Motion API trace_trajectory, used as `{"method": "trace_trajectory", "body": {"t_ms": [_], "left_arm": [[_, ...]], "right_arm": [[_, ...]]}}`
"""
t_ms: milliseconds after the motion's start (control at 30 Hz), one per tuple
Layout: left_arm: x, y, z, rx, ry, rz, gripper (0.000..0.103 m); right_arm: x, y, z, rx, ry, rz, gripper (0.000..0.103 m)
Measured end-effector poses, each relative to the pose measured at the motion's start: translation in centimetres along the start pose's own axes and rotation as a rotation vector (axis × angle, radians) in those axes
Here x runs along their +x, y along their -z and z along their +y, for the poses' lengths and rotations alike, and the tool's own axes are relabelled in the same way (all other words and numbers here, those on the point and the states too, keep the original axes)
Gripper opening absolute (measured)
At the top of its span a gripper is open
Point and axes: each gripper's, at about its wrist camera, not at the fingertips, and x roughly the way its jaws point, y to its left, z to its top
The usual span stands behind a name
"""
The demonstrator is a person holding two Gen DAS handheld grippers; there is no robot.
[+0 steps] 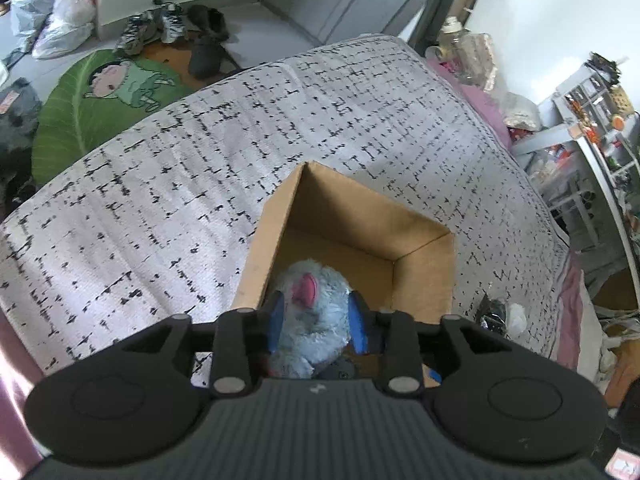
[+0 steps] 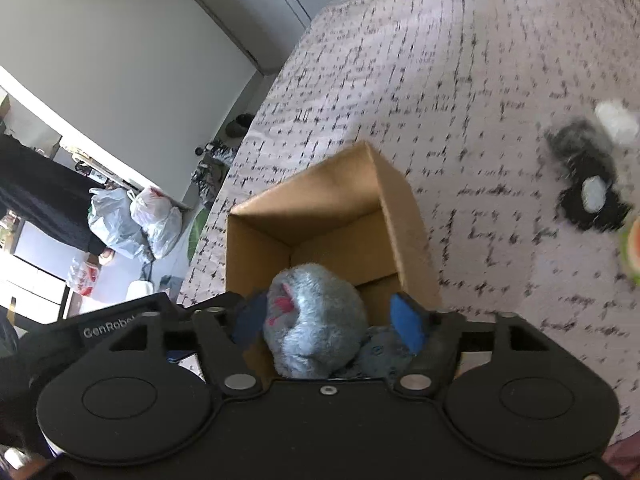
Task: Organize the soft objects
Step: 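Lower the mouse plush into the box and open both tools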
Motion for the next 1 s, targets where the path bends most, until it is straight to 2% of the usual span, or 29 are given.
{"method": "trace_trajectory", "body": {"t_ms": [33, 100, 200, 400, 500, 633, 767, 833, 1000], "left_arm": [[-0.3, 0.0, -0.1, -0.005, -0.020, -0.007, 0.041], [-0.9, 0.0, -0.4, -0.009, -0.050, -0.026, 0.058], [-1.7, 0.1, -0.9, -0.006, -0.063, -0.047, 0.071], [-2.9, 0.6, -2.2, 0.024, -0.100, -0.089, 0.075], [-3.6, 1.0, -3.1, 0.053, -0.117, -0.106, 0.079], [-4.3, 1.6, -4.3, 0.072, -0.118, -0.114, 0.080], [-4.7, 2.2, -5.4, 0.087, -0.102, -0.112, 0.080], [-4.9, 2.7, -6.0, 0.095, -0.098, -0.112, 0.080], [-5.5, 3.6, -7.7, 0.114, -0.080, -0.108, 0.080]], "right_arm": [[-0.3, -0.1, -0.1, -0.001, -0.003, -0.005, 0.071], [-1.0, -0.3, -0.4, -0.002, 0.004, -0.012, 0.078], [-2.1, -0.4, -0.7, -0.029, 0.015, -0.044, 0.086], [-4.3, -0.4, -1.8, -0.031, 0.030, -0.108, 0.102], [-5.3, -0.5, -2.5, -0.038, 0.054, -0.127, 0.103], [-6.9, -0.1, -3.7, -0.046, 0.111, -0.175, 0.103], [-8.1, 0.1, -5.6, 0.004, 0.093, -0.186, 0.103], [-8.6, 0.1, -6.3, 0.020, 0.118, -0.182, 0.103], [-10.2, 0.7, -7.5, -0.017, 0.111, -0.214, 0.103]]}}
